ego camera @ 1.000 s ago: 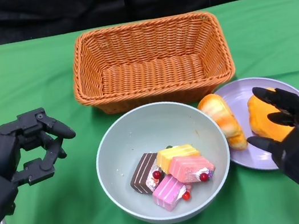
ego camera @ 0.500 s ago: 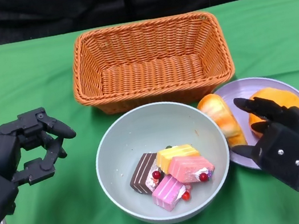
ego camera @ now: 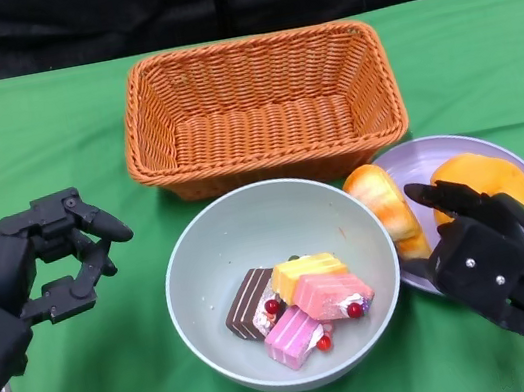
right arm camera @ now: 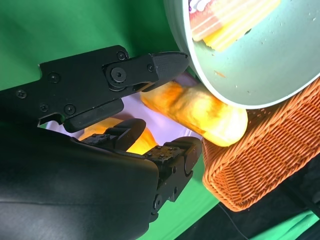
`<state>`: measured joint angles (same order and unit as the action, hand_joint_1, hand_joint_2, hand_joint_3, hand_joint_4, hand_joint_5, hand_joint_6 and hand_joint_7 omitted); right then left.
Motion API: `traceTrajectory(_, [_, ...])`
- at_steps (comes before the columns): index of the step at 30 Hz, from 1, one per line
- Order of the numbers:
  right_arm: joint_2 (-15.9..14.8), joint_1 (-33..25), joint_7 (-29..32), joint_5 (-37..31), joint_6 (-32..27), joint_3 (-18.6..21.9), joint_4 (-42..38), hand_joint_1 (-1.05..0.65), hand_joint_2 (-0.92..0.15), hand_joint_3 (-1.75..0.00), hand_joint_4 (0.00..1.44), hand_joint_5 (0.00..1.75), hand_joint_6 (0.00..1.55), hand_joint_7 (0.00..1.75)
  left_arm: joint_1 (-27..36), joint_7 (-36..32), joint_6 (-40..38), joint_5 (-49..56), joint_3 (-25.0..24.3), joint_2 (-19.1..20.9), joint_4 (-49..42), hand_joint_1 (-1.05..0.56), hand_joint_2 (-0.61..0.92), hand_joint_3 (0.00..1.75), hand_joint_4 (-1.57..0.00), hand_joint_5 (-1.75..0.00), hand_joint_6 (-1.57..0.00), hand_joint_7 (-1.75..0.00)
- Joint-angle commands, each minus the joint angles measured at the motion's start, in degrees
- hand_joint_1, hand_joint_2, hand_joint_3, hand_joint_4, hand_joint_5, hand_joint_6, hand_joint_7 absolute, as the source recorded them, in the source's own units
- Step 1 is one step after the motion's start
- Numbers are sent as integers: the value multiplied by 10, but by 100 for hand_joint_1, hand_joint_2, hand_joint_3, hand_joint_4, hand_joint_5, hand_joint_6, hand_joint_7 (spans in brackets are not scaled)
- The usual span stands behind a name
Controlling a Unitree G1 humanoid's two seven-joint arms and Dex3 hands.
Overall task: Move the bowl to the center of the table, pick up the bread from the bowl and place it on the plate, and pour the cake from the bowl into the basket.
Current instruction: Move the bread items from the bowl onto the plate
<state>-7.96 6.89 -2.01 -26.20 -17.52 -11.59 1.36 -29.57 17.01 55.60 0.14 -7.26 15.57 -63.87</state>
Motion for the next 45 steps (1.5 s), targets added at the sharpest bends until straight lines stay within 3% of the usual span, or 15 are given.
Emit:
traceTrajectory(1, [-5,8,18,-3,13,3,-12,-67,-92,-17,54,14,40,2,8,2,-1,-7,-2,5,5,0,63,90,-85,-131,-85,-101])
traceTrajectory(9, [-12,14,48,-6,56,1,-53,-62,-92,-16,58,13,43,2,9,-2,2,-2,1,5,7,-1,66,84,-83,-134,-85,-102])
traceTrajectory(21, [-1,29,67,-11,60,-1,-84,-62,-92,-15,61,13,45,2,13,1,2,-6,0,4,12,0,65,85,-85,-135,-85,-102])
traceTrajectory(28, [15,37,78,-12,44,2,-93,-48,-92,-14,92,23,71,10,17,6,-2,-11,0,3,20,0,65,86,-83,-137,-85,-102])
traceTrajectory(31, [18,41,80,-9,39,3,-98,-46,-92,-14,97,23,77,9,18,3,0,-8,1,4,21,0,64,87,-83,-137,-85,-103])
traceTrajectory(33, [20,44,83,-3,46,4,-108,-36,-92,-13,108,27,91,14,19,-3,1,-3,3,6,22,0,64,89,-83,-135,-85,-103])
traceTrajectory(38, [16,46,81,7,60,5,-118,-25,-92,-10,110,24,96,12,20,-4,3,-2,3,6,23,1,63,91,-84,-135,-85,-103])
traceTrajectory(45, [15,47,79,9,57,4,-120,-24,-92,-8,115,22,100,11,20,-2,4,-2,3,7,23,1,62,91,-84,-132,-85,-102])
